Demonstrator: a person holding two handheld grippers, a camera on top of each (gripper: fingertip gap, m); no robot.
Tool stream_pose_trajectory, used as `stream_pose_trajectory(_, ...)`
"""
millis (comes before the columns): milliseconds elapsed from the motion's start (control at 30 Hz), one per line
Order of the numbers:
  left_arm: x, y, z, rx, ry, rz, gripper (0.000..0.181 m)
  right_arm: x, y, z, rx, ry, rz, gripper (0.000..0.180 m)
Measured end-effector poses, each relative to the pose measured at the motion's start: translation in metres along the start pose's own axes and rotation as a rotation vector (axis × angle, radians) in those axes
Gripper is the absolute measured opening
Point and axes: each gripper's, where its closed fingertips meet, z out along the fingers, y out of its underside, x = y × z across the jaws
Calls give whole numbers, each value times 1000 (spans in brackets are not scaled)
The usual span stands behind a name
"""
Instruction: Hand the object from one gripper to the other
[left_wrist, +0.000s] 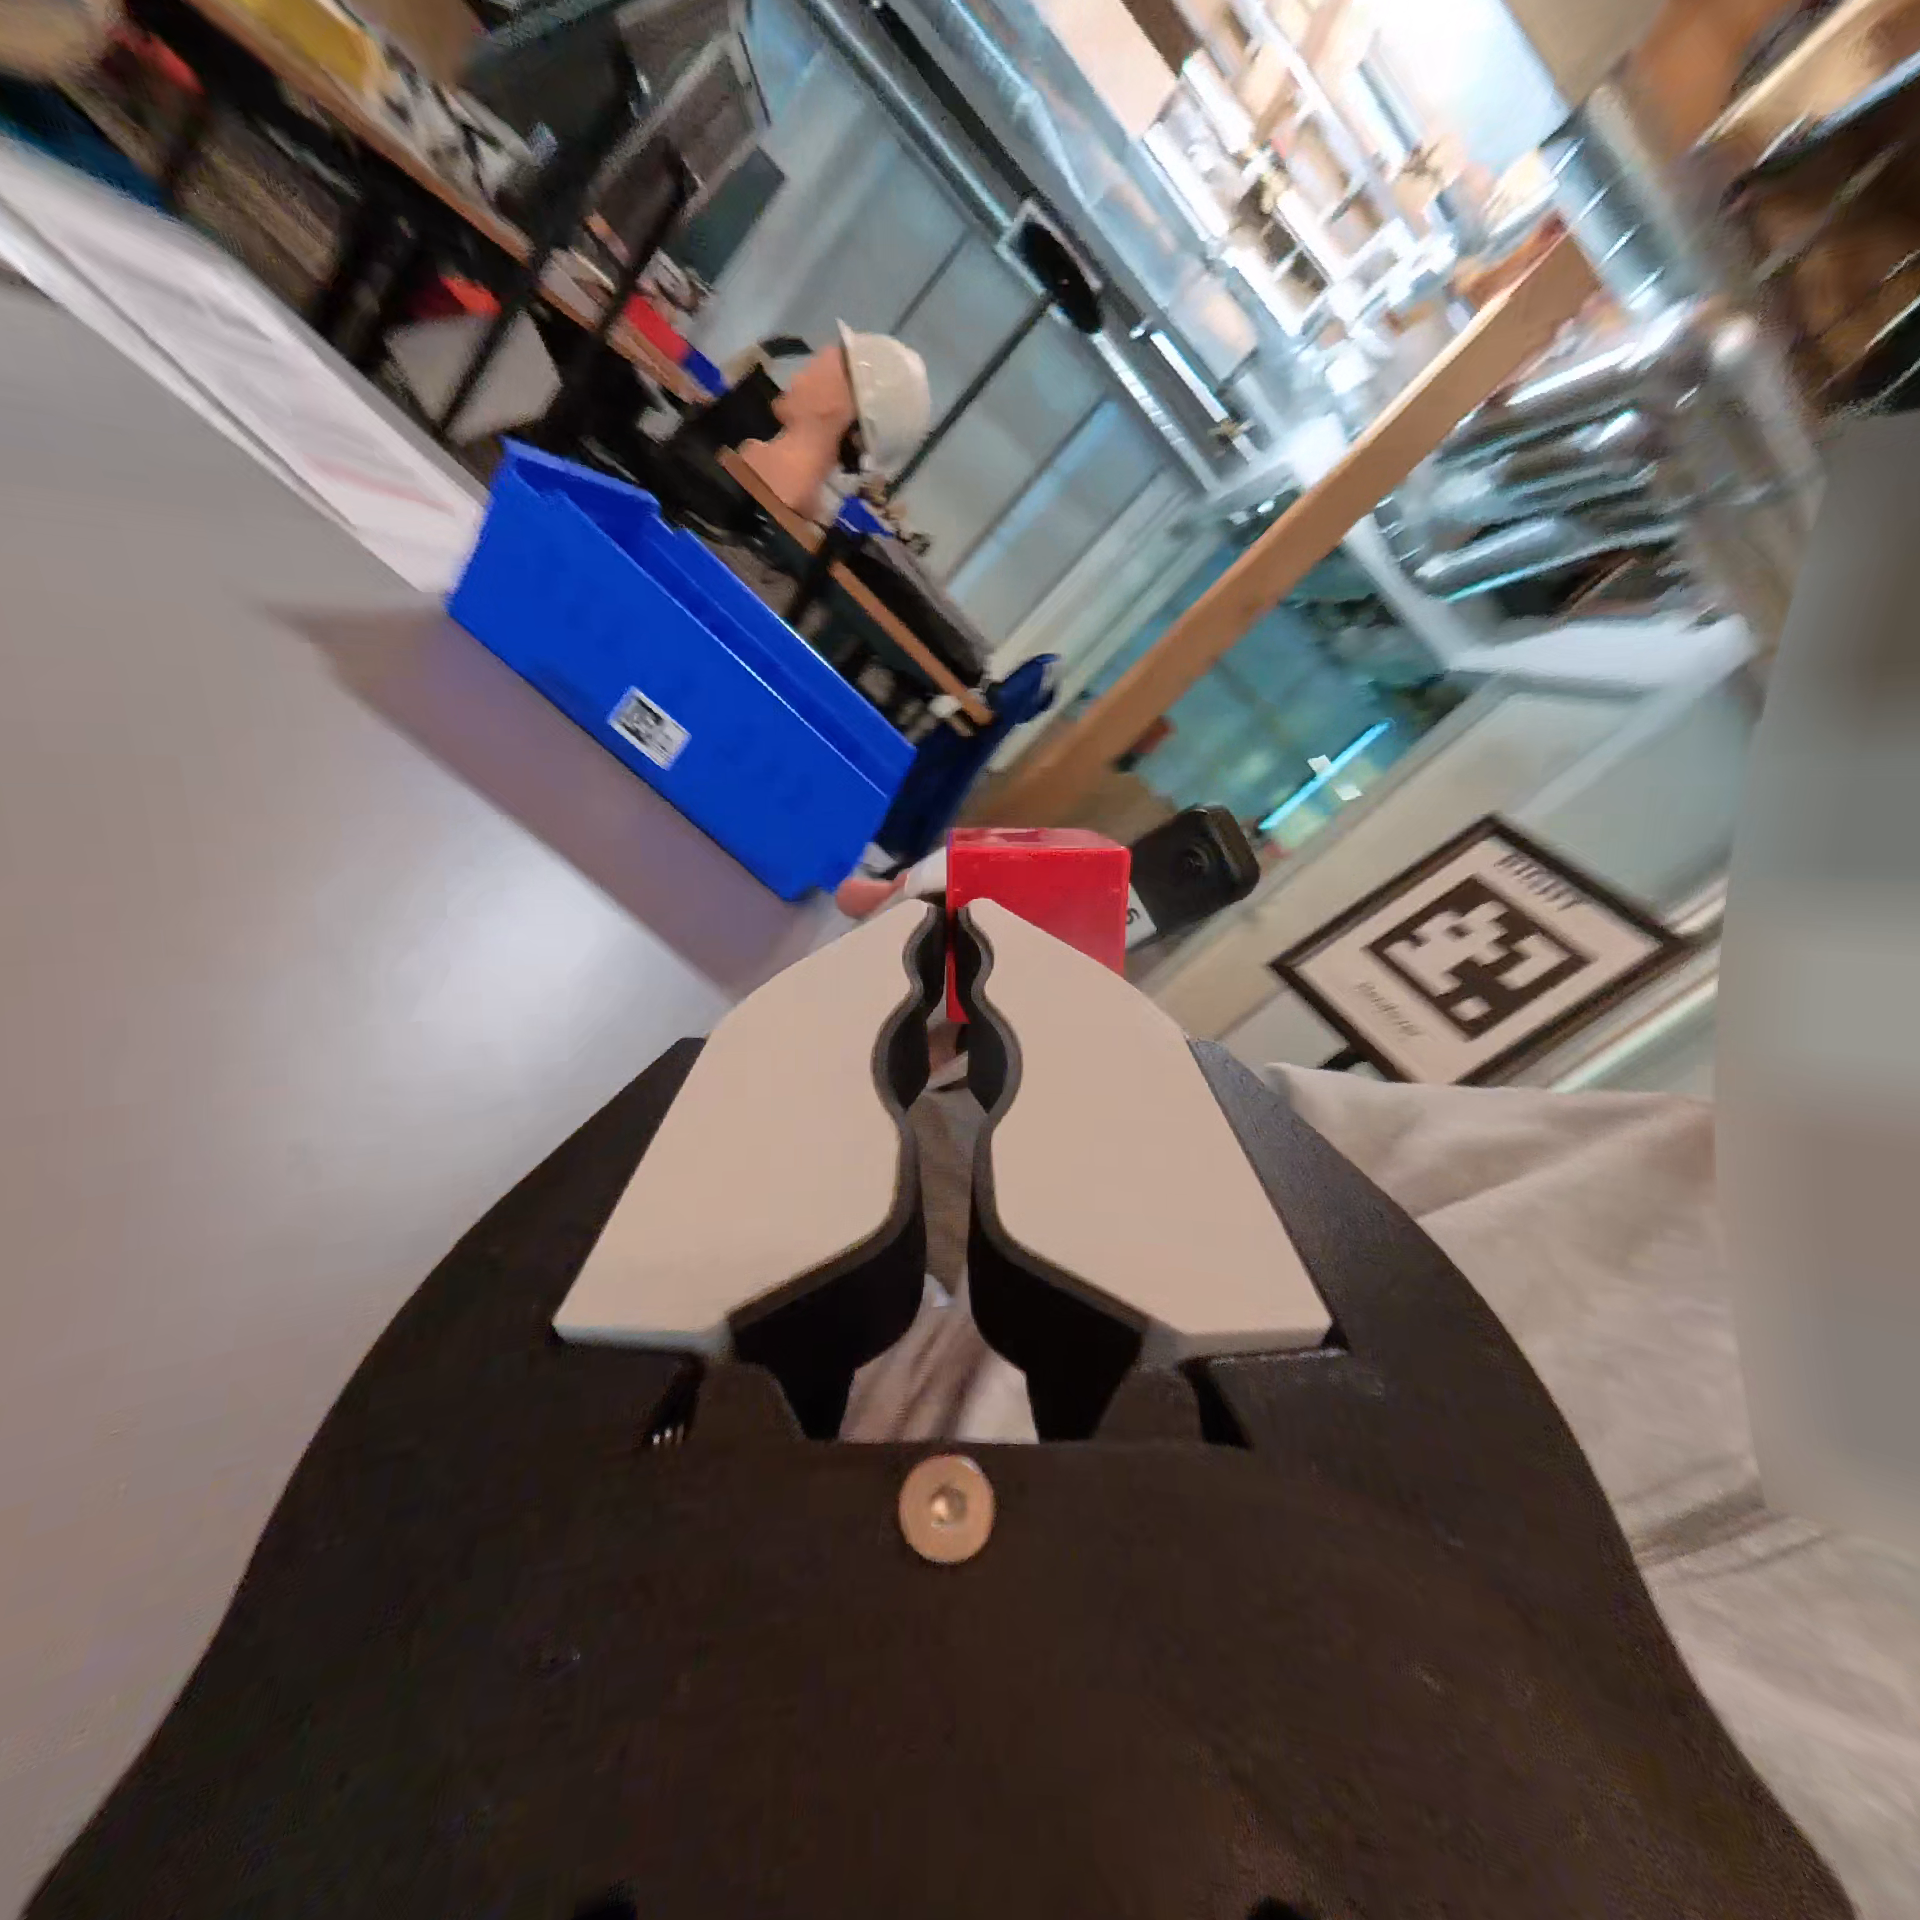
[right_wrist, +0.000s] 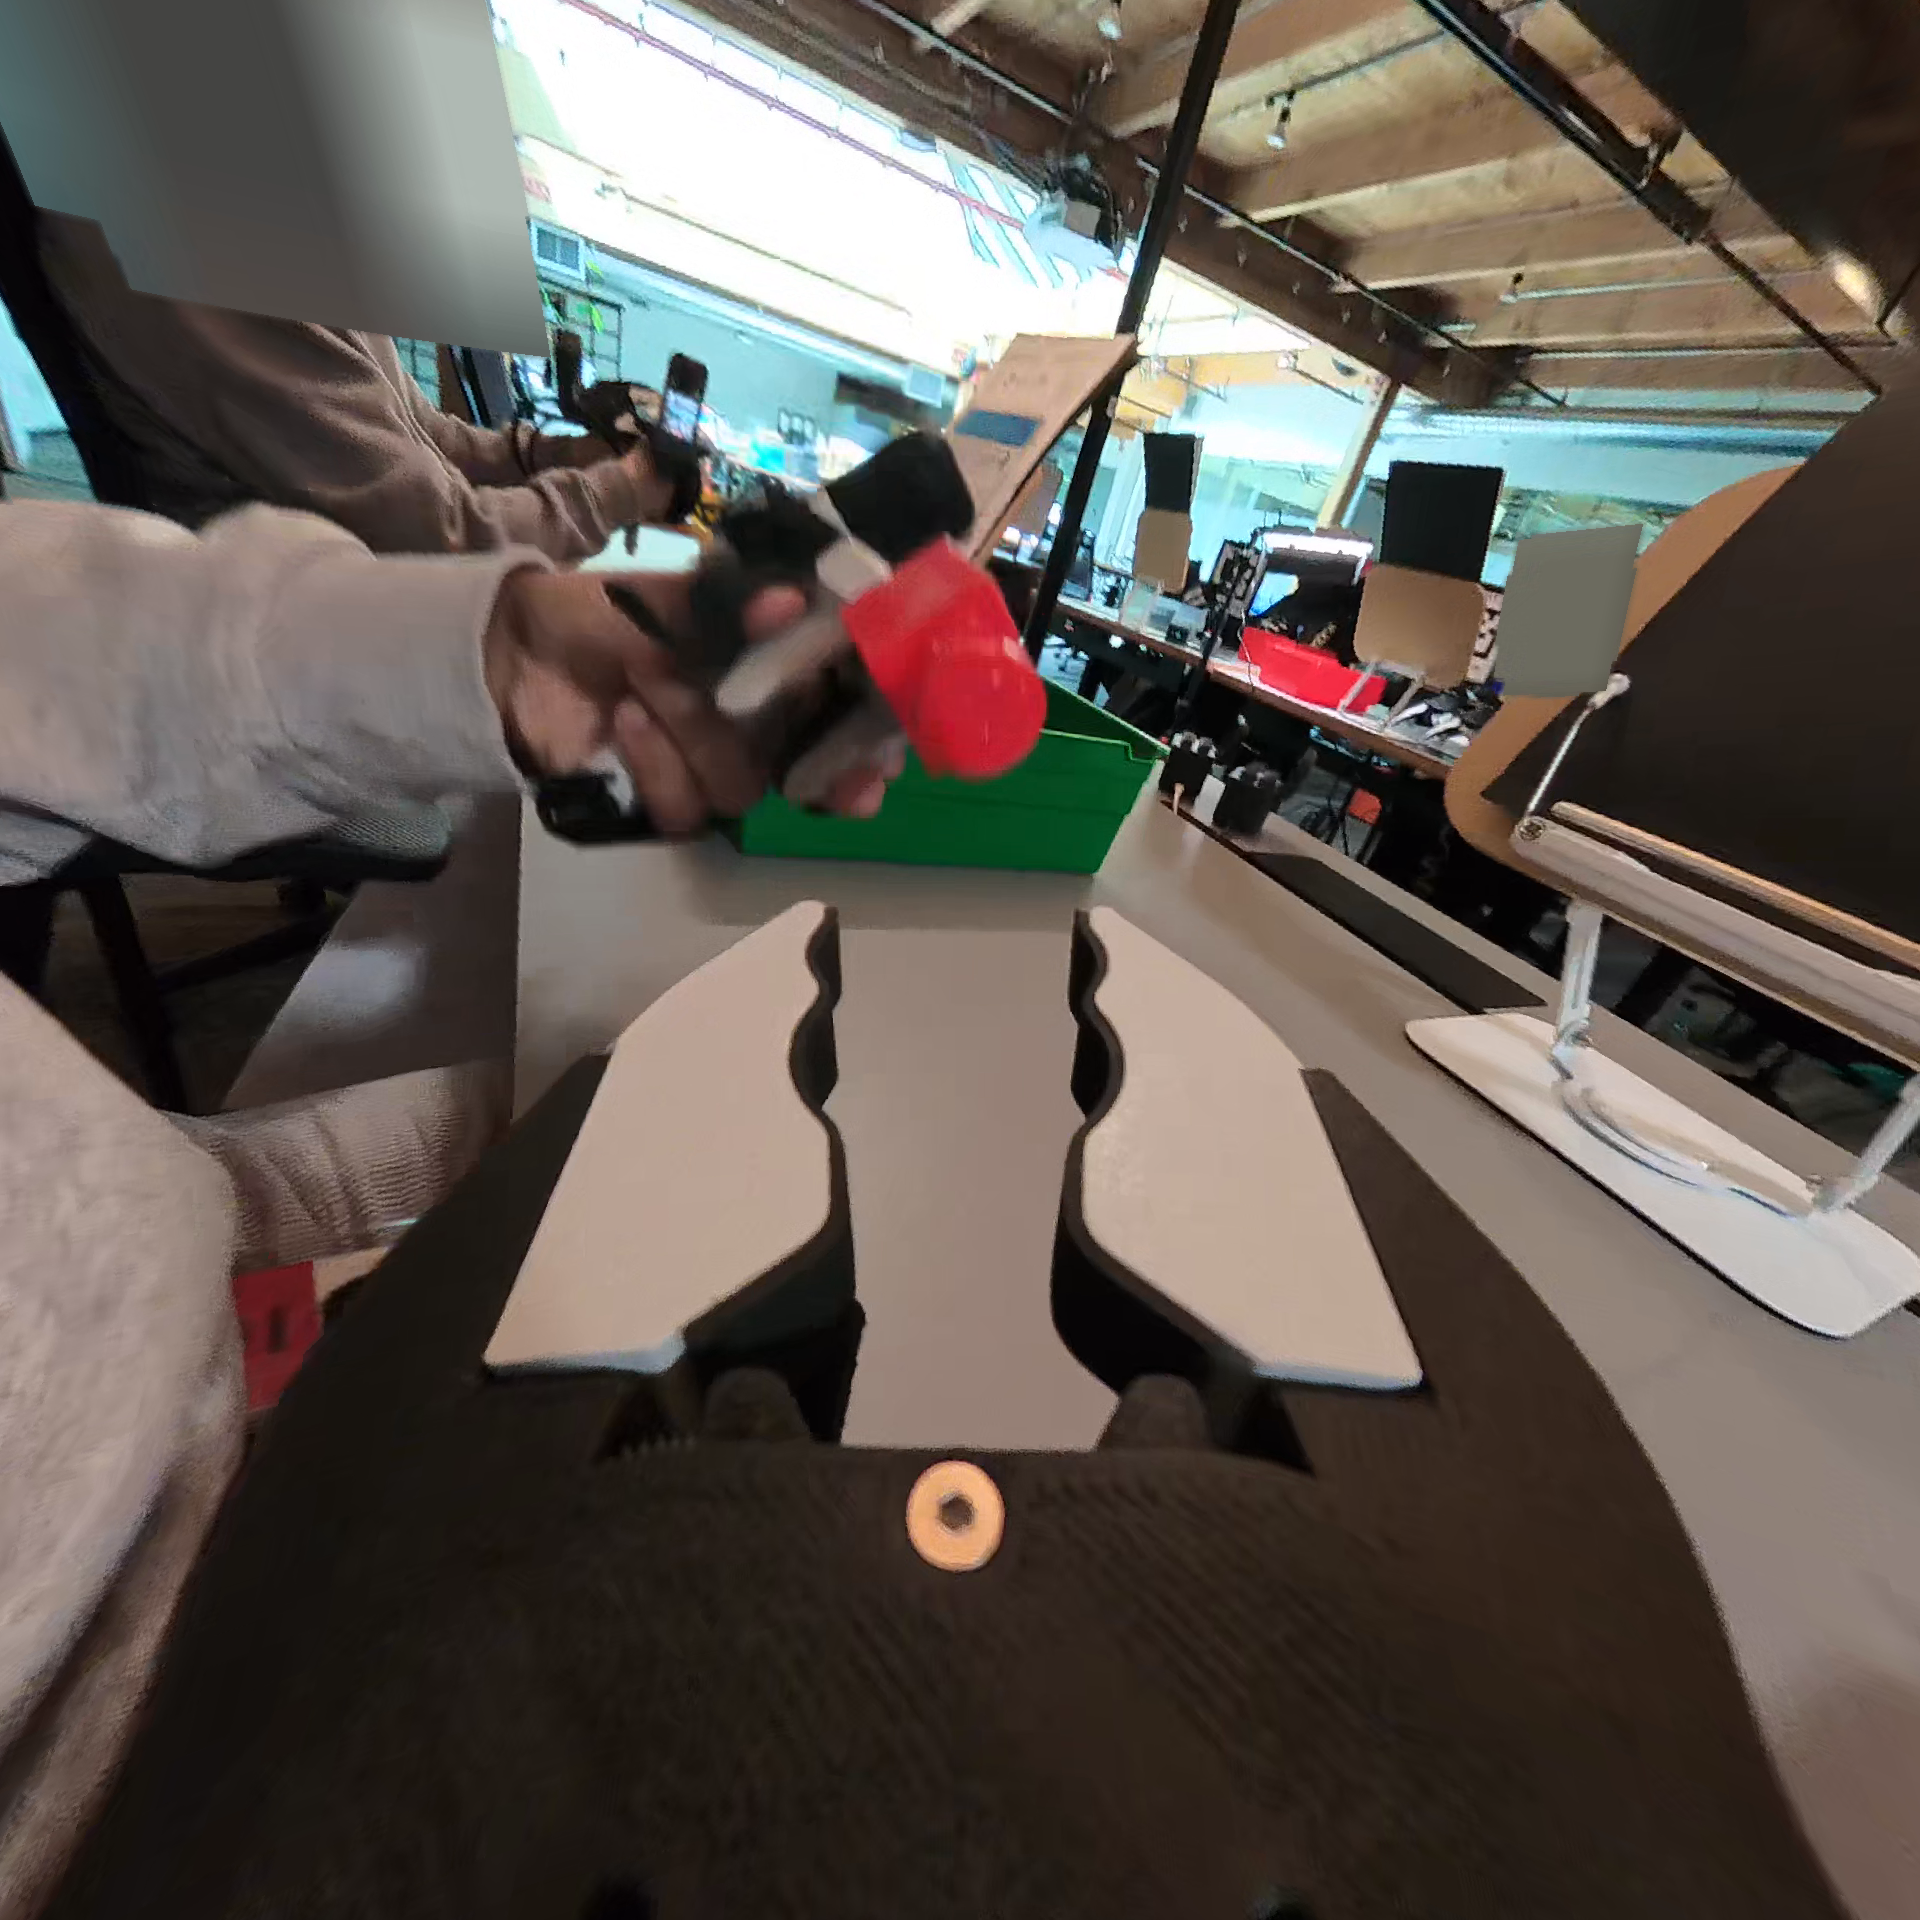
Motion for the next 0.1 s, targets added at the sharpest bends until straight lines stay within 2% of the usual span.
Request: stream_pose_trajectory(100, -21, 24, 19, -6, 74, -171, 0, 1, -2, -6, 17, -13, 15, 44)
